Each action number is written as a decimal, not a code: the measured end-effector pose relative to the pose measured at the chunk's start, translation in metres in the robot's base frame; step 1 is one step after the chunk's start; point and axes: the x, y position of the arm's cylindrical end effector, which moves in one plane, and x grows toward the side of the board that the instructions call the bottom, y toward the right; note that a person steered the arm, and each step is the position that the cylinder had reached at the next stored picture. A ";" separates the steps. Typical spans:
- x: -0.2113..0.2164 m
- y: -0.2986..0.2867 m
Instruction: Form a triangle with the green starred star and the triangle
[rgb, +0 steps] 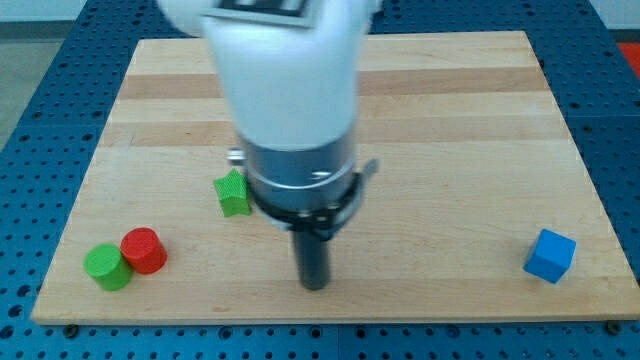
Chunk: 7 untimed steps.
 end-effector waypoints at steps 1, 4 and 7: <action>-0.024 0.027; -0.142 0.021; -0.095 0.015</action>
